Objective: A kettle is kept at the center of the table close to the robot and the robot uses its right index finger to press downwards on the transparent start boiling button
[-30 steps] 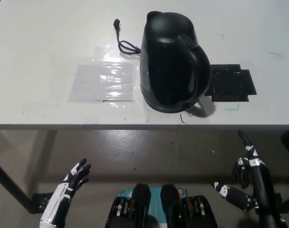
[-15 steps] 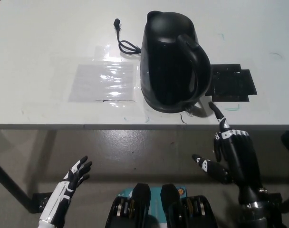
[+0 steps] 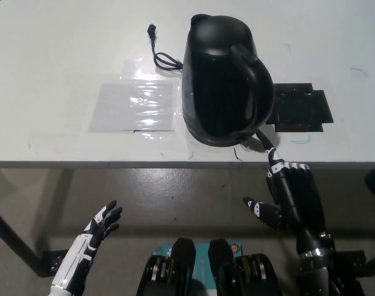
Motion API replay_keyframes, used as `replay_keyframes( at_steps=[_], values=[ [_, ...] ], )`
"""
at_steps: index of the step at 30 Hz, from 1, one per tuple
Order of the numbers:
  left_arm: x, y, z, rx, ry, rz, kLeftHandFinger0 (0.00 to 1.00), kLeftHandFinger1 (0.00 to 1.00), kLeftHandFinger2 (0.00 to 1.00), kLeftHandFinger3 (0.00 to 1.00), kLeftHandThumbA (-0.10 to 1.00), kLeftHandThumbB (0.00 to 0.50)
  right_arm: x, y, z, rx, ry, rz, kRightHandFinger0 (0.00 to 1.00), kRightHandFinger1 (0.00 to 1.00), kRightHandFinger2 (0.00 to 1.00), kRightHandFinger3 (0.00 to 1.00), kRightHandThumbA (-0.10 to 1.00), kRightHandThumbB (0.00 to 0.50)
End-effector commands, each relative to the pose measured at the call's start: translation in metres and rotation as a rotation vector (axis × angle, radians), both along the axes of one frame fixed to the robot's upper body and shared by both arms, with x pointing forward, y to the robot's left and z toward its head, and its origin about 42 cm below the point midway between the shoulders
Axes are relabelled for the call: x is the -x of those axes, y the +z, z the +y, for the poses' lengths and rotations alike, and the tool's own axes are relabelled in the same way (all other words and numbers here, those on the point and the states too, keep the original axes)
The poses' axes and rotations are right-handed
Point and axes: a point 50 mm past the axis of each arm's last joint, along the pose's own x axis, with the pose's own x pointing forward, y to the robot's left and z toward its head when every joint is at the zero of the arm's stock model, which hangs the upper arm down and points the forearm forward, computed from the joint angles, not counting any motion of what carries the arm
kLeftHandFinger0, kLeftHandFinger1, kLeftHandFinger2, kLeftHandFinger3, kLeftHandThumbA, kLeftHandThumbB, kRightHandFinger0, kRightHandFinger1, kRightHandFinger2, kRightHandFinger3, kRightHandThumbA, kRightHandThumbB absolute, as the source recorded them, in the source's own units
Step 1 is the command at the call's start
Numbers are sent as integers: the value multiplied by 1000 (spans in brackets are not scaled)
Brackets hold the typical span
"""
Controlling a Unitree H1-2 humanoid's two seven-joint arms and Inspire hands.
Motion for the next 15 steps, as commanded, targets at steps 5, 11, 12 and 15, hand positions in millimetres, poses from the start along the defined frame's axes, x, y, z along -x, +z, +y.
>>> replay_keyframes(
  at_steps=[5,11,12,15],
  values=[
    [1,11,0,0,-29,-60,1000,1000,1000,1000,1000,366,-21,1,5,49,-23,34,0,0,0,1000,1000,212],
    [0,11,0,-6,-31,-62,1000,1000,1000,1000,1000,364,-34,-6,6,69,-41,54,0,0,0,1000,1000,215],
    [0,11,0,-7,-30,-60,1000,1000,1000,1000,1000,365,-36,-7,6,73,-43,56,0,0,0,1000,1000,215],
    [0,12,0,-8,-30,-66,1000,1000,1000,1000,1000,369,-40,-8,6,79,-47,68,0,0,0,1000,1000,203]
  ],
)
